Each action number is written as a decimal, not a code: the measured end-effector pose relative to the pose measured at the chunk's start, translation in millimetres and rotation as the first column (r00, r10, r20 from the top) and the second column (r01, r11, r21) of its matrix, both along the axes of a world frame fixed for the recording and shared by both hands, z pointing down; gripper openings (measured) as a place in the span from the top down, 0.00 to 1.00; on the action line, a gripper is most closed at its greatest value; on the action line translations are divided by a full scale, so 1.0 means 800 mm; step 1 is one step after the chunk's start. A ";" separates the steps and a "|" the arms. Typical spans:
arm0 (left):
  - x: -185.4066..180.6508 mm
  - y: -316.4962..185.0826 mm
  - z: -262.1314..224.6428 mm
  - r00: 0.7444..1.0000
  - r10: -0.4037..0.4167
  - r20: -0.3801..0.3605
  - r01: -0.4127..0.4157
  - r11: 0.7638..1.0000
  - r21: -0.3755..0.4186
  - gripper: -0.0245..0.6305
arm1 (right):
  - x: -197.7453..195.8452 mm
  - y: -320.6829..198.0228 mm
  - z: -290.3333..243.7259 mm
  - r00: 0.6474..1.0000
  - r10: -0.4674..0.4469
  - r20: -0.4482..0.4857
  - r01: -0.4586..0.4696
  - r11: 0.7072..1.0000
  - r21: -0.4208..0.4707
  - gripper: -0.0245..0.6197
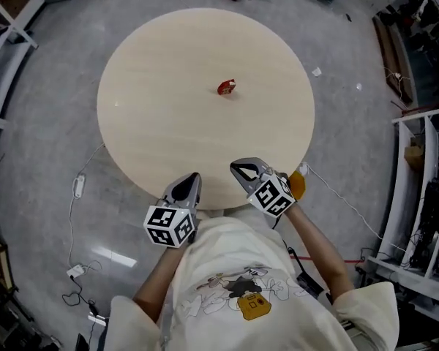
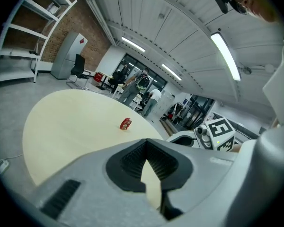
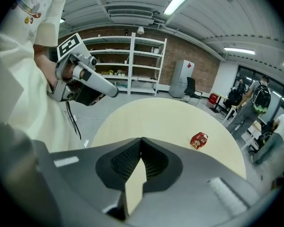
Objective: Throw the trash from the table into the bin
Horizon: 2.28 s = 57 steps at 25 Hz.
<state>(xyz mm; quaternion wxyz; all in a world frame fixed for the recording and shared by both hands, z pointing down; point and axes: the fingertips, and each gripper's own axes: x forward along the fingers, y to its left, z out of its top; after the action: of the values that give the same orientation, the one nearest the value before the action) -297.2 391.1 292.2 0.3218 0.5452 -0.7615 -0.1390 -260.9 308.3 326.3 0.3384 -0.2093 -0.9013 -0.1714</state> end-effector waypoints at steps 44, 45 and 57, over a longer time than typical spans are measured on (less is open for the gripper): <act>-0.063 -0.157 0.051 0.908 -0.397 -0.136 0.365 0.907 -0.211 0.96 | -0.268 -0.260 0.091 0.984 -0.177 -0.032 0.177 0.984 -0.021 0.53; -0.060 -0.159 0.051 0.904 -0.403 -0.140 0.369 0.903 -0.218 0.96 | -0.271 -0.262 0.095 0.980 -0.196 -0.037 0.196 0.981 -0.014 0.53; -0.066 -0.163 0.066 0.889 -0.429 -0.158 0.386 0.890 -0.241 0.96 | -0.291 -0.248 0.137 0.953 -0.291 -0.086 0.295 0.955 0.040 0.75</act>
<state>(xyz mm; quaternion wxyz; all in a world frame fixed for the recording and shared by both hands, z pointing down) -349.6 260.6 345.1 0.4168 0.3190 -0.8317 -0.1812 -493.8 110.2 436.2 0.3500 -0.3384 -0.8413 -0.2351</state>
